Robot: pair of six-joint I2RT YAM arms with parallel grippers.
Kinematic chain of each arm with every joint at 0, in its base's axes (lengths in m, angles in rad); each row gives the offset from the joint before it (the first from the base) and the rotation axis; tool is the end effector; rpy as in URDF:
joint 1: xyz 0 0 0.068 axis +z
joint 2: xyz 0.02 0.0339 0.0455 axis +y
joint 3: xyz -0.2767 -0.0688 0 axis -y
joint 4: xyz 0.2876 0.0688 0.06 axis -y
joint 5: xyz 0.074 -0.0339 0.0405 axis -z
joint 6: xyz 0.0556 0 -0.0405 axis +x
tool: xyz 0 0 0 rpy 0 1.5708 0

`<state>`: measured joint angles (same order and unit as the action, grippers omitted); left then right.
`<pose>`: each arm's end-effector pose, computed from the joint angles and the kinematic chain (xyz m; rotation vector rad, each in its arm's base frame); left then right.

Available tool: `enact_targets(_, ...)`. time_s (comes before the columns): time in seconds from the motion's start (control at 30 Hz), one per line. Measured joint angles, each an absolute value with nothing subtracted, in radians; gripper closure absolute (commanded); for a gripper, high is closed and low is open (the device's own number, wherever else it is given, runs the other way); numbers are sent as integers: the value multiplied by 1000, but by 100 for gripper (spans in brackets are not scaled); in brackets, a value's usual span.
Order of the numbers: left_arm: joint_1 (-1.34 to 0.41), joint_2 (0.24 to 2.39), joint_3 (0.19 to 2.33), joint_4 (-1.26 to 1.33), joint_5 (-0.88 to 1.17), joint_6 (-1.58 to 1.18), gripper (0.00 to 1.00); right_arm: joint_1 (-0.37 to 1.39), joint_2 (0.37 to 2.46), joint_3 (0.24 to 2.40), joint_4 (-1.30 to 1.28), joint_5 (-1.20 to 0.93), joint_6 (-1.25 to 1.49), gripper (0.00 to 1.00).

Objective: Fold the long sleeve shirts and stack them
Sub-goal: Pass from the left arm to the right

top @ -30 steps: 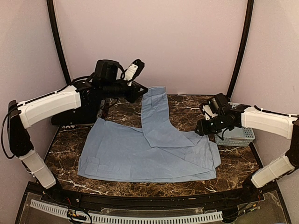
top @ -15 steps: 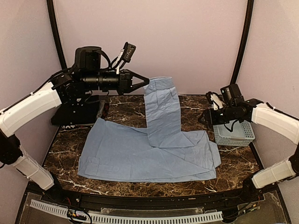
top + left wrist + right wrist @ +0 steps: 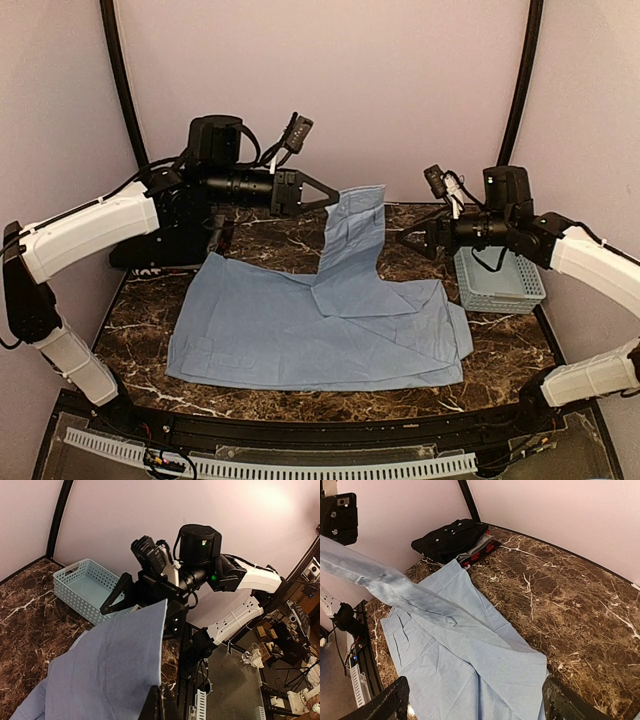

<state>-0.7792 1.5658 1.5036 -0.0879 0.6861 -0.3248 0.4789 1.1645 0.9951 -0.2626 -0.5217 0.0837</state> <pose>0.2777 -0.3238 0.4147 0.9523 1.6430 -1.3709 0.2670 0.1698 0.3272 -0.7354 1.9139 0.8774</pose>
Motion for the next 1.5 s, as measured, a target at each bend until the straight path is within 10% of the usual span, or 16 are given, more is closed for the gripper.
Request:
enact_targets(0.6, -779, 1565, 1595, -38, 791, -456, 100, 500, 1436, 971, -23, -789, -47, 18)
enact_targets(0.73, -776, 1563, 1603, -20, 797, -485, 100, 512, 1475, 971, 14, -871, -51, 38)
enact_targets(0.93, -735, 1557, 1591, 20, 796, -540, 100, 518, 1496, 971, 22, -970, -46, 100)
enact_targets(1.5, -659, 1588, 1400, 14, 722, -551, 98, 584, 1004, 724, -115, -870, 371, 100)
